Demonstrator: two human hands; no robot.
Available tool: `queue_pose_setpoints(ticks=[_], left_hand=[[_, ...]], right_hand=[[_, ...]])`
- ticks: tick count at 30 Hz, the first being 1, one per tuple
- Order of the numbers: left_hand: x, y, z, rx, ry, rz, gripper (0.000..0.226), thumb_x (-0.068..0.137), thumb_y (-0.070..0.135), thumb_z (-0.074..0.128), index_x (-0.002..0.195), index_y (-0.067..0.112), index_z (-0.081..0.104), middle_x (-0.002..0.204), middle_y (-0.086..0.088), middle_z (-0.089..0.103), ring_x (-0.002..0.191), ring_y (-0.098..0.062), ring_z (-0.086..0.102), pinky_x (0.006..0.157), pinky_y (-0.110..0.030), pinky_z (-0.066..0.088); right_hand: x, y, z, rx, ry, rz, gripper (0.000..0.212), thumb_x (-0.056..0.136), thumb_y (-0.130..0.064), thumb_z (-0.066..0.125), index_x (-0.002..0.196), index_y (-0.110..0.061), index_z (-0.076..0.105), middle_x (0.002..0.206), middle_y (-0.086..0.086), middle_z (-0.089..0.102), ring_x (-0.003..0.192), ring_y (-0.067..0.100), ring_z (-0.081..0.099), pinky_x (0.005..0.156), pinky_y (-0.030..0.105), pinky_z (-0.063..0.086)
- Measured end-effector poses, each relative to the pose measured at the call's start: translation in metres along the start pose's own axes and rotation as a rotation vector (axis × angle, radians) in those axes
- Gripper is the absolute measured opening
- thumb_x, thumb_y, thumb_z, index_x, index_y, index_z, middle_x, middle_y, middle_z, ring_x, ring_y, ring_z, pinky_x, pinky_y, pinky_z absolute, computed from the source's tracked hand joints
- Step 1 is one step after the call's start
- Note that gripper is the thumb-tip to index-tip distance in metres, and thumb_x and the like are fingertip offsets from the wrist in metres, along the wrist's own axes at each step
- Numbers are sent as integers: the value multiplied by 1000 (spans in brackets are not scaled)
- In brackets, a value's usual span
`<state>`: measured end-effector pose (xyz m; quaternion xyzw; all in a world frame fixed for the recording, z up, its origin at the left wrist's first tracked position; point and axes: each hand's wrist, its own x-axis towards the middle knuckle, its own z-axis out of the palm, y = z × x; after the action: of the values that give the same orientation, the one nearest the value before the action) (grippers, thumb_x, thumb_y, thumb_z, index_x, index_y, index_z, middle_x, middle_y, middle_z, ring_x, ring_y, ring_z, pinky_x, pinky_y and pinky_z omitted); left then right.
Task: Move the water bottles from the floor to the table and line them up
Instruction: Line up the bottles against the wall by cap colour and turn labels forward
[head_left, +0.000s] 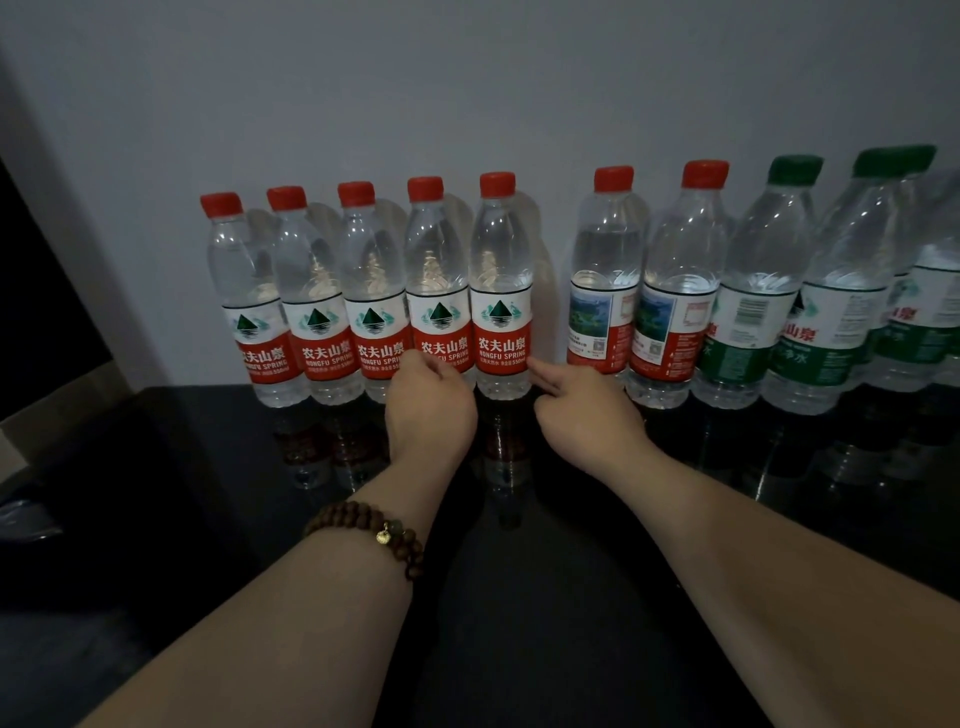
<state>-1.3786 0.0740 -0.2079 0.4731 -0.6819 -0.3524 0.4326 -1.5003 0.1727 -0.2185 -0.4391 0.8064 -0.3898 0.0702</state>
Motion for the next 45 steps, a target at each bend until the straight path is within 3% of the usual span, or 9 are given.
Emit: queue_pose_setpoints(ticks=[5, 11, 18, 21, 24, 28, 34, 41, 45], left_hand=[[-2, -3, 1, 5, 6, 110, 31, 104, 35, 48, 78, 20, 55, 76, 3, 62, 67, -10, 57, 52, -26, 36], [-19, 11, 13, -75, -316, 241, 25, 104, 33, 52, 85, 26, 68, 76, 4, 72, 61, -7, 65, 58, -31, 52], [-42, 39, 31, -217, -566, -115, 26, 97, 3, 52, 119, 14, 62, 102, -7, 72, 52, -18, 69, 44, -24, 46], [-53, 38, 40, -150, -562, -52, 36, 88, -2, 50, 119, 9, 66, 106, -17, 73, 86, -38, 74, 70, -39, 59], [-59, 30, 39, -15, -495, 113, 51, 85, -4, 53, 132, 13, 61, 115, -6, 72, 101, -34, 72, 94, -48, 58], [-54, 23, 36, -74, -518, 128, 51, 87, -3, 56, 129, 25, 61, 104, 21, 64, 76, -15, 74, 63, -29, 60], [-56, 35, 42, -88, -516, -33, 43, 86, -10, 50, 119, 14, 61, 108, 4, 65, 46, -11, 64, 43, -22, 48], [-61, 42, 47, 43, -476, 38, 74, 62, 17, 46, 134, 22, 64, 122, 1, 72, 110, -25, 68, 97, -46, 56], [-57, 42, 51, -70, -385, 46, 67, 70, 9, 51, 135, 23, 61, 121, 7, 68, 102, -35, 71, 89, -53, 60]], right_hand=[[-2, 1, -2, 236, 410, 12, 32, 90, -15, 54, 107, -28, 79, 103, -7, 78, 86, 14, 71, 75, 33, 60], [-13, -4, -12, 289, 680, 64, 22, 92, -16, 59, 88, -36, 65, 94, -13, 71, 92, 14, 67, 75, 33, 55], [-26, -9, -33, 372, 602, 212, 35, 85, -6, 57, 99, -27, 81, 103, -4, 78, 101, 21, 70, 90, 30, 55], [-26, -8, -44, 321, 496, 148, 37, 79, -5, 57, 94, -26, 84, 97, -5, 80, 94, 15, 71, 86, 22, 51], [-35, 8, -51, 263, 440, 89, 35, 83, -4, 57, 94, -26, 83, 97, -7, 79, 94, 12, 70, 89, 24, 54], [-33, 31, -54, 235, 435, 64, 34, 88, -4, 61, 104, -24, 82, 105, -3, 79, 101, 17, 71, 93, 32, 57], [-28, 34, -53, 242, 383, 71, 46, 83, -1, 56, 118, -21, 78, 108, -4, 79, 103, 13, 72, 97, 36, 58], [-24, 32, -49, 275, 325, 111, 50, 83, -8, 54, 129, -20, 73, 124, 5, 74, 93, 39, 74, 84, 51, 63], [-24, 34, -47, 256, 293, 120, 56, 80, -8, 52, 133, -17, 69, 129, 7, 71, 86, 42, 74, 79, 51, 64]])
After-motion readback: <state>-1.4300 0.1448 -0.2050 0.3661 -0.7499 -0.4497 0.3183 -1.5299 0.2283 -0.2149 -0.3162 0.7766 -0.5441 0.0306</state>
